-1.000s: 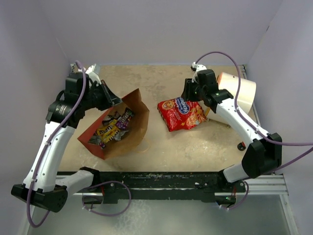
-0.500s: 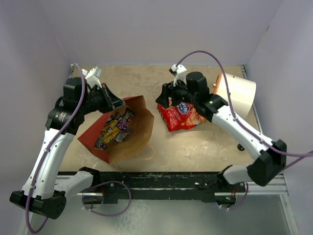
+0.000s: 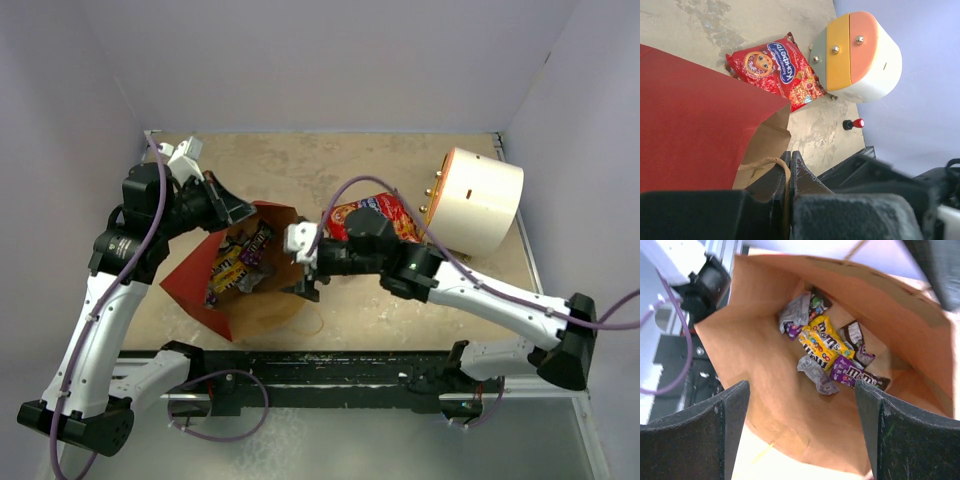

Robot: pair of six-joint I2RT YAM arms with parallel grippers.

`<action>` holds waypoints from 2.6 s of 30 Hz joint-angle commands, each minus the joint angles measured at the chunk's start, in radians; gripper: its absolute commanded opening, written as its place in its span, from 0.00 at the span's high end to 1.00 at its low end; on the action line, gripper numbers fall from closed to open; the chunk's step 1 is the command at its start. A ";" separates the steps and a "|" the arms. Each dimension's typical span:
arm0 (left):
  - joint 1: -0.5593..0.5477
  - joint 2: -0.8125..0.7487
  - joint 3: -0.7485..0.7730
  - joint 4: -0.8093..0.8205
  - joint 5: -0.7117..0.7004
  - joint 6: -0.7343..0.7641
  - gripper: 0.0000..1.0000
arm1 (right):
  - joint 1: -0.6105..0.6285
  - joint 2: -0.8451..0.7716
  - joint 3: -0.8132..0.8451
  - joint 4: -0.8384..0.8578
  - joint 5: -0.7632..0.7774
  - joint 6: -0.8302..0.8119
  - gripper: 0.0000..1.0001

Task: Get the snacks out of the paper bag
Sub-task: Take out the snack from the paper bag.

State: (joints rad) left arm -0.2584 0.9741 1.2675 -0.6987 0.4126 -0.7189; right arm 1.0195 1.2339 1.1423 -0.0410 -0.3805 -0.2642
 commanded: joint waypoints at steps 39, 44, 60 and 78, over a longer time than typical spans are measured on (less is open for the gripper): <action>-0.002 0.066 0.108 0.006 0.096 0.040 1.00 | 0.116 0.789 0.236 0.254 0.390 -0.651 0.24; -0.002 0.075 0.132 -0.020 0.092 0.060 1.00 | 0.112 0.818 0.264 0.261 0.403 -0.640 0.44; -0.002 0.047 0.059 0.025 0.011 0.001 1.00 | 0.115 0.591 0.166 0.139 0.276 -0.512 1.00; -0.001 0.077 0.019 0.046 -0.032 0.021 1.00 | 0.113 0.031 -0.034 0.029 0.293 -0.237 1.00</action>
State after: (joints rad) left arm -0.2584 1.0359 1.2930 -0.7113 0.3962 -0.6971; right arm 1.1366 1.4364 1.1267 0.0460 -0.1375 -0.5617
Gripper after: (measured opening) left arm 0.008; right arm 0.012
